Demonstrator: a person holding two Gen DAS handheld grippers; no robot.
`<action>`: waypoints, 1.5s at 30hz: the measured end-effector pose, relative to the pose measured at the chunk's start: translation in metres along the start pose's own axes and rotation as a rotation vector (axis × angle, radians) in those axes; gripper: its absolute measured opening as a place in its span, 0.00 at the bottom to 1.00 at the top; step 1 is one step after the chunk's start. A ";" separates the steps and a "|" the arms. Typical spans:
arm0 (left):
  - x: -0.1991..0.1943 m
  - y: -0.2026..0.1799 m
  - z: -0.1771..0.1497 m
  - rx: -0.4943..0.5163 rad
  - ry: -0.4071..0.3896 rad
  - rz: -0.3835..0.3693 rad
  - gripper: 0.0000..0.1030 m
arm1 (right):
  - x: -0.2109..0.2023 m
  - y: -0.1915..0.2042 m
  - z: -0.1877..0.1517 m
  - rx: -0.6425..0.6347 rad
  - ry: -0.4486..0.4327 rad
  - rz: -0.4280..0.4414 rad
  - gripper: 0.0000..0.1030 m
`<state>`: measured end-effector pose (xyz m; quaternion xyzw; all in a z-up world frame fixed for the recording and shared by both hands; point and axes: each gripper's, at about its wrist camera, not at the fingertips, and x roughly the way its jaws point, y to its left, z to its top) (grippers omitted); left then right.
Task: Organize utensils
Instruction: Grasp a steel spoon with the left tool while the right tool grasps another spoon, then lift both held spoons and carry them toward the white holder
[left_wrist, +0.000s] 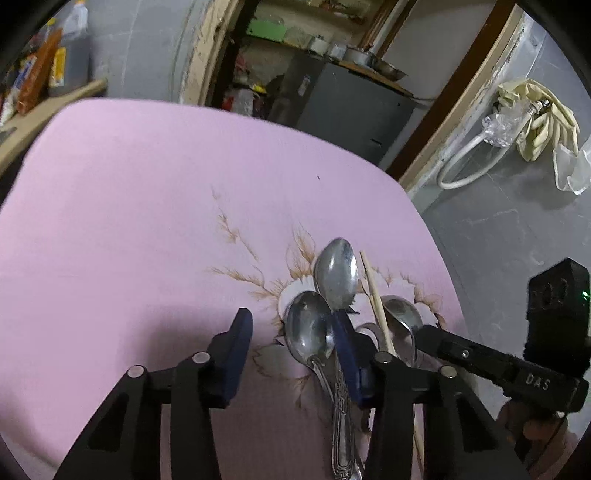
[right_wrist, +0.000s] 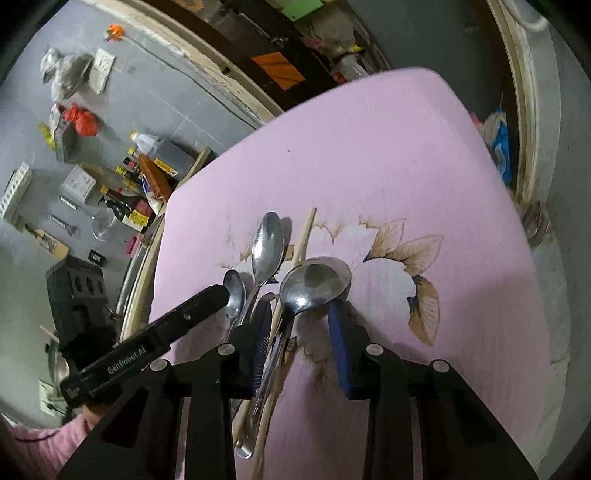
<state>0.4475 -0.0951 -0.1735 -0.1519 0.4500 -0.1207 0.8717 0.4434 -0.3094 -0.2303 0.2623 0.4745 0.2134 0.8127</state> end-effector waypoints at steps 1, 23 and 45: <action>0.001 -0.001 0.000 0.003 -0.005 -0.006 0.38 | 0.001 -0.002 0.000 0.014 -0.002 0.008 0.27; 0.005 -0.018 0.015 0.054 0.049 0.027 0.04 | 0.000 0.006 0.015 0.107 -0.057 0.022 0.04; -0.158 -0.072 0.009 0.277 -0.397 0.132 0.02 | -0.144 0.124 -0.010 -0.099 -0.477 0.052 0.03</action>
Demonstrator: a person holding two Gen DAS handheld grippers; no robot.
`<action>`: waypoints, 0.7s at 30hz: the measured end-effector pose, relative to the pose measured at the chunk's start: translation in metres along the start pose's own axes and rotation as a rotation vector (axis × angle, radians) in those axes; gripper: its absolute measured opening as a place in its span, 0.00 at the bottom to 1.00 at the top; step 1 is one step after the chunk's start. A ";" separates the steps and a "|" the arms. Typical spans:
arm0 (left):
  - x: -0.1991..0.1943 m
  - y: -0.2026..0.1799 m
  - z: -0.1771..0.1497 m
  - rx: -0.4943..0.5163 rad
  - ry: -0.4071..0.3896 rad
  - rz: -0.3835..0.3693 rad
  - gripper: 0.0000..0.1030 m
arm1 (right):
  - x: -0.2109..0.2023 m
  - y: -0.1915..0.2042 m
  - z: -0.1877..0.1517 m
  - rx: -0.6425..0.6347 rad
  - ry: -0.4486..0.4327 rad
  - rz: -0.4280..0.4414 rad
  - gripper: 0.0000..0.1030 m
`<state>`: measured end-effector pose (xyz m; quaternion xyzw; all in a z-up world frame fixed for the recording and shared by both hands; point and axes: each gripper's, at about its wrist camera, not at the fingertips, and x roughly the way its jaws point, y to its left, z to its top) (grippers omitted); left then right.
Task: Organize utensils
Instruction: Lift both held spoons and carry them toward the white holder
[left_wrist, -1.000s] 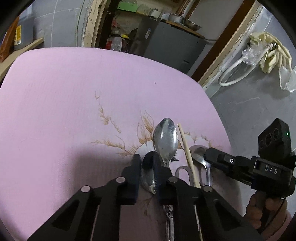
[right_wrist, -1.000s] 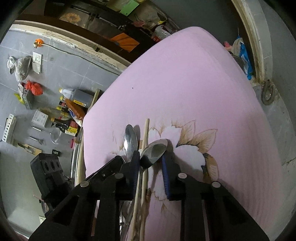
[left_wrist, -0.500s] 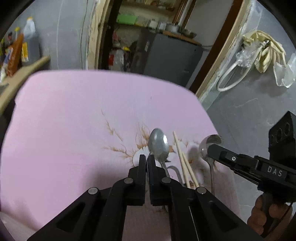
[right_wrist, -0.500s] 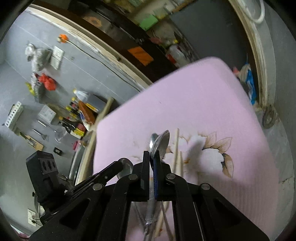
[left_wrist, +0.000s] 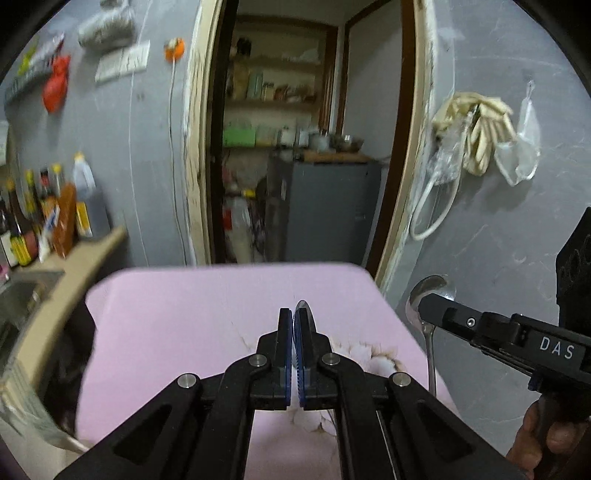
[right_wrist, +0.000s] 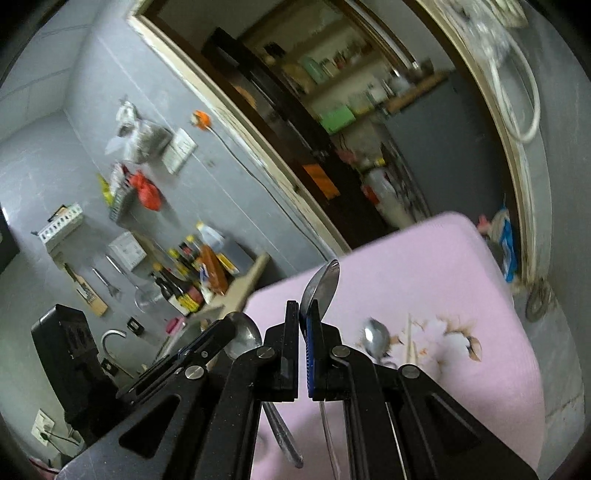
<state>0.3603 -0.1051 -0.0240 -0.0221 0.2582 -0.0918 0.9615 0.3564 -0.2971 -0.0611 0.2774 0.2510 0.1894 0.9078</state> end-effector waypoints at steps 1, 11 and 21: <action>-0.009 0.003 0.004 -0.001 -0.016 -0.002 0.02 | -0.004 0.009 0.003 -0.012 -0.020 0.008 0.03; -0.090 0.056 0.039 0.003 -0.134 0.057 0.02 | -0.030 0.125 0.007 -0.200 -0.215 0.069 0.03; -0.160 0.144 0.053 -0.046 -0.218 0.156 0.02 | -0.016 0.220 -0.020 -0.285 -0.282 0.194 0.03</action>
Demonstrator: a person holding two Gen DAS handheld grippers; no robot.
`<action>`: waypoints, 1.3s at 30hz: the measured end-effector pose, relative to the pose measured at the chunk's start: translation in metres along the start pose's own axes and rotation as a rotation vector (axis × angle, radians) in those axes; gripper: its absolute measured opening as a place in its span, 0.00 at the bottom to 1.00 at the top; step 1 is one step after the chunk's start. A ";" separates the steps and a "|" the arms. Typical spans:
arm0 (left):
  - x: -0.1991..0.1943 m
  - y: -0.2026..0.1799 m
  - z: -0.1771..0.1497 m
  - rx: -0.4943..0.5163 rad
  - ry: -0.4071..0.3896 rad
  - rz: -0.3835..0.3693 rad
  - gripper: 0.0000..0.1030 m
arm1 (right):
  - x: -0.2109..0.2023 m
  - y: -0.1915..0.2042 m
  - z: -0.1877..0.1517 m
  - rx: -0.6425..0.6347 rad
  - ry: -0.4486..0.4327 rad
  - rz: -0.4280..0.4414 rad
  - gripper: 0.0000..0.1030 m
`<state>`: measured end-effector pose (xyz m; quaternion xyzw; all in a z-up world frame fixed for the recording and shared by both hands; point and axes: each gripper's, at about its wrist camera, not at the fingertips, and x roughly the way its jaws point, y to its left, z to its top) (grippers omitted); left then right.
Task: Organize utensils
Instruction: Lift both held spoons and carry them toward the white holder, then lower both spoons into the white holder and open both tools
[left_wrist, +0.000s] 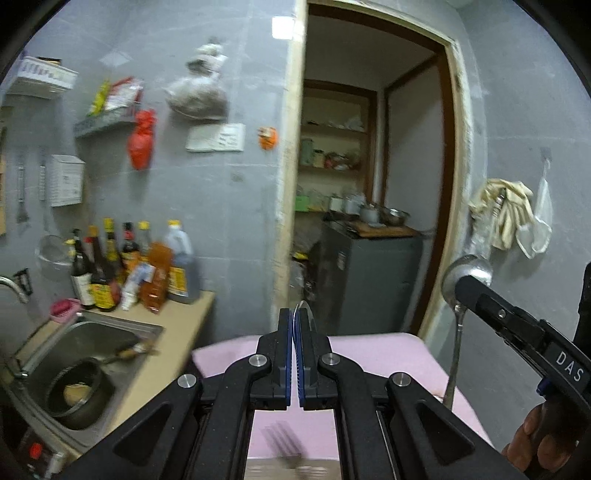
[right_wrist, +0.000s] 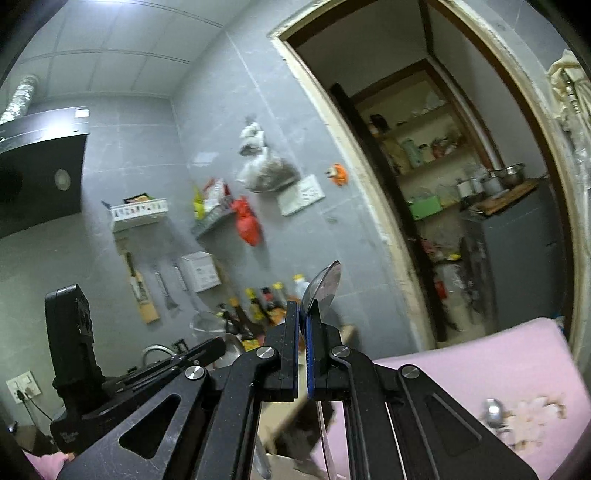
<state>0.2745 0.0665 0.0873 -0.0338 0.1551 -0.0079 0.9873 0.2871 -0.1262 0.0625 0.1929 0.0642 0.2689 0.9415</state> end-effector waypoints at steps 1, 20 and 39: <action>-0.005 0.012 0.002 0.000 -0.010 0.018 0.02 | 0.003 0.005 -0.003 -0.001 -0.006 0.007 0.03; 0.004 0.081 -0.068 0.084 -0.038 0.193 0.02 | 0.052 -0.004 -0.103 0.036 0.028 -0.051 0.03; 0.021 0.061 -0.115 0.161 0.019 0.138 0.03 | 0.061 -0.018 -0.151 0.025 0.157 -0.075 0.03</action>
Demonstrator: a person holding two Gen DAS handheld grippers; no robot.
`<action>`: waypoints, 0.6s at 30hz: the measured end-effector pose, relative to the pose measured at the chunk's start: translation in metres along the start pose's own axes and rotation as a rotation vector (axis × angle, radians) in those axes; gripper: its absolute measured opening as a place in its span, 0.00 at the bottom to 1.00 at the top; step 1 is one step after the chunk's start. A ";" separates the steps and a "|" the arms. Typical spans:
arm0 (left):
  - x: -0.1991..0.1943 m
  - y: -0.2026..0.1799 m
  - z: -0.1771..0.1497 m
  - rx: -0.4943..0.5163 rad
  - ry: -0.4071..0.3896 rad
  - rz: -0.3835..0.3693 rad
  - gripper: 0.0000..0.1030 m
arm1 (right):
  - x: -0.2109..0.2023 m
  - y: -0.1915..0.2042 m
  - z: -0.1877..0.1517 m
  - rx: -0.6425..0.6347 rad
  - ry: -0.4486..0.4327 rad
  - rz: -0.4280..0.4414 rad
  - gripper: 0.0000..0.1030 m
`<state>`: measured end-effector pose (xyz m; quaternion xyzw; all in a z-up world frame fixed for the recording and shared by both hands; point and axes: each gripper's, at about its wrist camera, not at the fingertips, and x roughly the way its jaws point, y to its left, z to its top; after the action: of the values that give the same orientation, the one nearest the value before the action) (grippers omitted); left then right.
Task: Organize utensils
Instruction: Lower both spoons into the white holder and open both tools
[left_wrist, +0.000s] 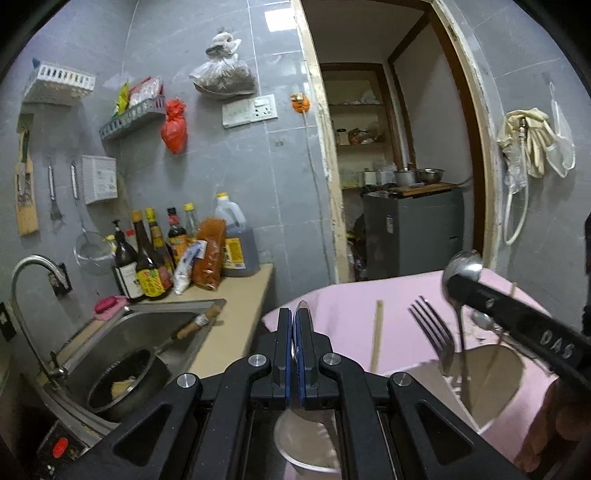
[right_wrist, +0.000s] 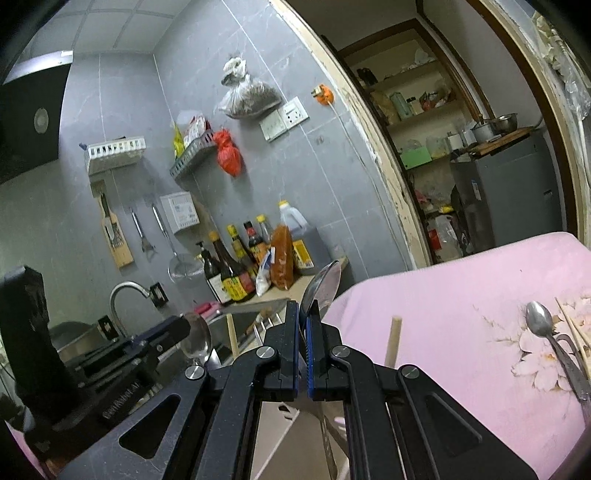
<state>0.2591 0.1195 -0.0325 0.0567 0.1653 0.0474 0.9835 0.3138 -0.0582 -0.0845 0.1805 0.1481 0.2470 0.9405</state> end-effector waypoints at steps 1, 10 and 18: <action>-0.001 0.001 0.000 -0.010 0.006 -0.015 0.04 | 0.000 -0.001 0.000 0.002 0.008 -0.002 0.03; -0.001 0.015 0.005 -0.165 0.133 -0.176 0.08 | -0.008 -0.003 0.005 0.026 0.083 -0.003 0.04; -0.006 0.018 0.016 -0.275 0.162 -0.225 0.27 | -0.017 -0.002 0.022 0.046 0.120 0.014 0.25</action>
<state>0.2574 0.1349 -0.0136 -0.1009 0.2413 -0.0364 0.9645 0.3084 -0.0747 -0.0626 0.1880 0.2088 0.2606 0.9237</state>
